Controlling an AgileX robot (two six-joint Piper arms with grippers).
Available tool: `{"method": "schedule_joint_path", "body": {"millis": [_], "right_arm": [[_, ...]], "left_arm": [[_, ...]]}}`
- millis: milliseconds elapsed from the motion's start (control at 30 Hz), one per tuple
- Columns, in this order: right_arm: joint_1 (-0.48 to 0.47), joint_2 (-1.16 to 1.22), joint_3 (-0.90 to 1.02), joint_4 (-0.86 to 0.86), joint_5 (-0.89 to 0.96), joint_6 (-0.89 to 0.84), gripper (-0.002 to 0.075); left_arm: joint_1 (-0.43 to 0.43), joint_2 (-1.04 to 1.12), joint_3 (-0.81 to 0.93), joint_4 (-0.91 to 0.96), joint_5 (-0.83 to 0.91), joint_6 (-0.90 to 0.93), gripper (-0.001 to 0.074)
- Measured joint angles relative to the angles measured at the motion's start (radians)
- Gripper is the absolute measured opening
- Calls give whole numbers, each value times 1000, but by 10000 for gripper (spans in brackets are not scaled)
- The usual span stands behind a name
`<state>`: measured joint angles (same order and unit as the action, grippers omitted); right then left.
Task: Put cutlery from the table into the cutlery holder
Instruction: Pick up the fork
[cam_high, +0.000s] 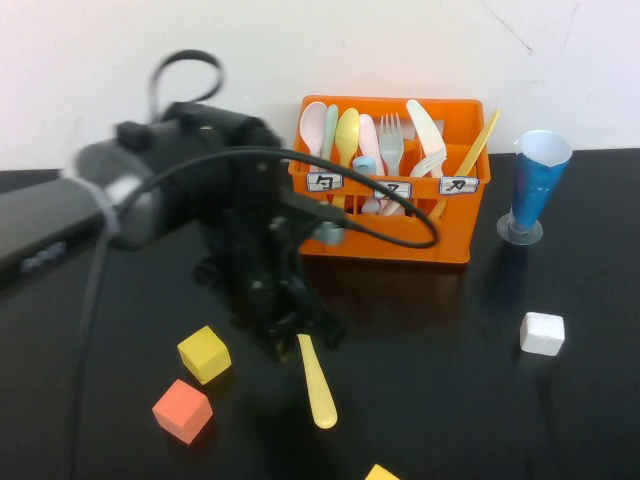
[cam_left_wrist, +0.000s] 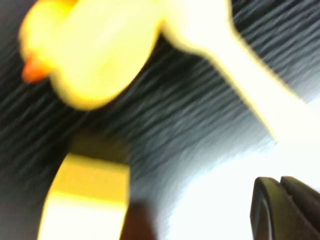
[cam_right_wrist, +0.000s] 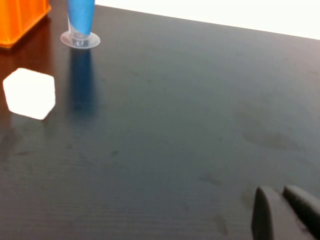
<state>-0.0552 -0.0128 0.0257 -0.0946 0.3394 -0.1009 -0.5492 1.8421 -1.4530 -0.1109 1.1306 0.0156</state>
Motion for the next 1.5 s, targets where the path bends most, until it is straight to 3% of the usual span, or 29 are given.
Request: {"method": "schedule_joint_path", "body": {"millis": [233, 300, 500, 667, 1000, 1067, 1167, 1233, 1500], "right_arm": [[0, 0, 0, 0, 0, 0, 30], [0, 0, 0, 0, 0, 0, 30], [0, 0, 0, 0, 0, 0, 30], [0, 0, 0, 0, 0, 0, 30], [0, 0, 0, 0, 0, 0, 30], [0, 0, 0, 0, 0, 0, 30], [0, 0, 0, 0, 0, 0, 30], [0, 0, 0, 0, 0, 0, 30], [0, 0, 0, 0, 0, 0, 30]], "left_arm": [[-55, 48, -62, 4, -40, -2, 29], [-56, 48, -62, 4, -50, -25, 70], [-56, 49, -62, 44, -86, -260, 308], [-55, 86, -63, 79, -100, -416, 362], [-55, 189, -81, 87, -102, -470, 356], [-55, 192, -84, 88, -95, -470, 308], [-53, 194, -86, 89, -90, -472, 146], [-51, 194, -86, 87, -87, -472, 95], [-53, 181, -69, 83, -115, -421, 95]]}}
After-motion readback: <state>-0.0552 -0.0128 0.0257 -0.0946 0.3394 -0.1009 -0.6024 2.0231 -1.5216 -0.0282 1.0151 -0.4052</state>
